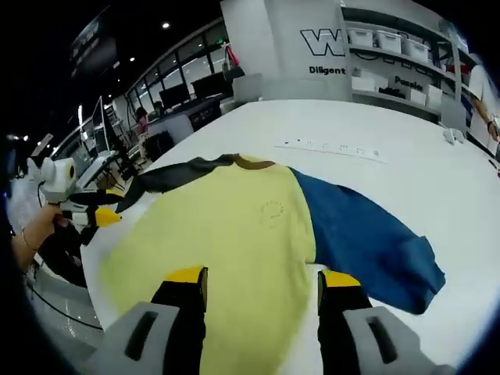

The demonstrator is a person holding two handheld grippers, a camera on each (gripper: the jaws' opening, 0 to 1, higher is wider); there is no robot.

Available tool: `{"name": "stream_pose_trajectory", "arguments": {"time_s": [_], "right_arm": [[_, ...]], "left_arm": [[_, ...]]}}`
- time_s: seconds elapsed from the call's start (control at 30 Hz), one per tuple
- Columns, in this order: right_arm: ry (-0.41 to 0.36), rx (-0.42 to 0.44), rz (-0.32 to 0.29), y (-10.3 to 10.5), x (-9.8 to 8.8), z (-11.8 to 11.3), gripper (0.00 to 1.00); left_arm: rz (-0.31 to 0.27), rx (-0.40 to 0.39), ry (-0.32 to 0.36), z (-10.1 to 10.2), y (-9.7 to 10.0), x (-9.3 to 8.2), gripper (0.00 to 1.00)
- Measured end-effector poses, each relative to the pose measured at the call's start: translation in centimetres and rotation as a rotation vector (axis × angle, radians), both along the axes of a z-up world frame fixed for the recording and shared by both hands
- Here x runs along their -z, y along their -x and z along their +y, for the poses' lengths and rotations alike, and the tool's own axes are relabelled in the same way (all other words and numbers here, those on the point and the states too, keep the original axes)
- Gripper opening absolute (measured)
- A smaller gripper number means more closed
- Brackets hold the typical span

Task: Fold the garment on the visible template until the final outline fits inside the template.

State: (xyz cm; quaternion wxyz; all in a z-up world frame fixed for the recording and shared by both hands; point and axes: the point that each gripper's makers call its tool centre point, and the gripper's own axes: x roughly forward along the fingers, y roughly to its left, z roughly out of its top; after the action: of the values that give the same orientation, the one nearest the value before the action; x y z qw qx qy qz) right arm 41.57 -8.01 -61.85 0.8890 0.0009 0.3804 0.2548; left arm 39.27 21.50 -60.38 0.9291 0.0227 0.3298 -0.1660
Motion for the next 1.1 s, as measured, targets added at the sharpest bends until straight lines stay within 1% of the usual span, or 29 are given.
{"name": "stream_pose_trajectory", "arguments": {"time_s": [0.1,0.13,0.23,0.33,0.37,0.43,0.47,0.53,0.57,0.6,0.63,0.77,0.8,0.9,1.0,1.03,1.07,1.1], "right_arm": [[0.014,0.008,0.020,2.2,0.6,-0.8,0.53],[0.019,0.009,0.033,3.1,0.8,-1.0,0.53],[0.028,0.016,0.049,5.1,1.2,-1.5,0.52],[0.023,0.022,0.058,6.3,1.4,-1.6,0.52],[0.021,0.021,0.067,6.9,1.5,-1.6,0.51],[0.024,0.019,0.078,7.9,1.8,-1.8,0.51],[0.020,0.024,0.082,8.2,1.8,-1.8,0.51],[0.014,0.029,0.087,8.9,1.8,-1.9,0.51],[0.013,0.030,0.091,9.2,1.9,-2.0,0.51],[0.014,0.033,0.097,9.6,2.1,-2.0,0.50],[0.014,0.034,0.104,9.9,2.2,-2.1,0.50],[0.024,0.041,0.129,11.1,3.0,-2.5,0.49],[0.025,0.042,0.131,11.2,3.0,-2.5,0.48],[0.022,0.056,0.148,11.9,3.6,-2.6,0.47],[0.023,0.064,0.160,12.4,3.9,-2.6,0.46],[0.023,0.066,0.163,12.5,4.0,-2.5,0.46],[0.021,0.069,0.165,12.6,4.1,-2.5,0.46],[0.021,0.069,0.165,12.6,4.1,-2.5,0.45]], "left_arm": [[-0.002,0.007,-0.001,0.2,1.8,0.0,0.56],[0.006,0.005,-0.002,0.4,2.5,0.2,0.56],[0.028,-0.009,-0.002,1.1,4.2,0.8,0.56],[0.040,-0.010,-0.004,1.5,5.3,1.3,0.55],[0.045,-0.009,-0.003,1.7,6.0,1.6,0.54],[0.064,-0.002,0.010,1.8,6.8,2.2,0.54],[0.078,0.007,0.015,1.7,7.4,2.5,0.54],[0.078,0.022,0.010,1.7,8.1,2.7,0.53],[0.088,0.039,0.004,1.6,8.4,3.0,0.53],[0.097,0.048,0.000,1.6,8.6,3.2,0.53],[0.095,0.058,-0.004,1.6,9.0,3.3,0.53],[0.124,0.099,-0.018,1.2,10.8,3.9,0.52],[0.125,0.108,-0.020,1.2,11.0,3.9,0.52],[0.155,0.149,-0.065,1.3,12.1,4.9,0.50],[0.152,0.155,-0.084,1.1,12.2,5.4,0.47],[0.151,0.170,-0.103,0.9,12.2,5.4,0.47],[0.151,0.193,-0.147,0.9,12.2,5.7,0.47],[0.153,0.193,-0.153,1.0,12.2,5.9,0.46]]}}
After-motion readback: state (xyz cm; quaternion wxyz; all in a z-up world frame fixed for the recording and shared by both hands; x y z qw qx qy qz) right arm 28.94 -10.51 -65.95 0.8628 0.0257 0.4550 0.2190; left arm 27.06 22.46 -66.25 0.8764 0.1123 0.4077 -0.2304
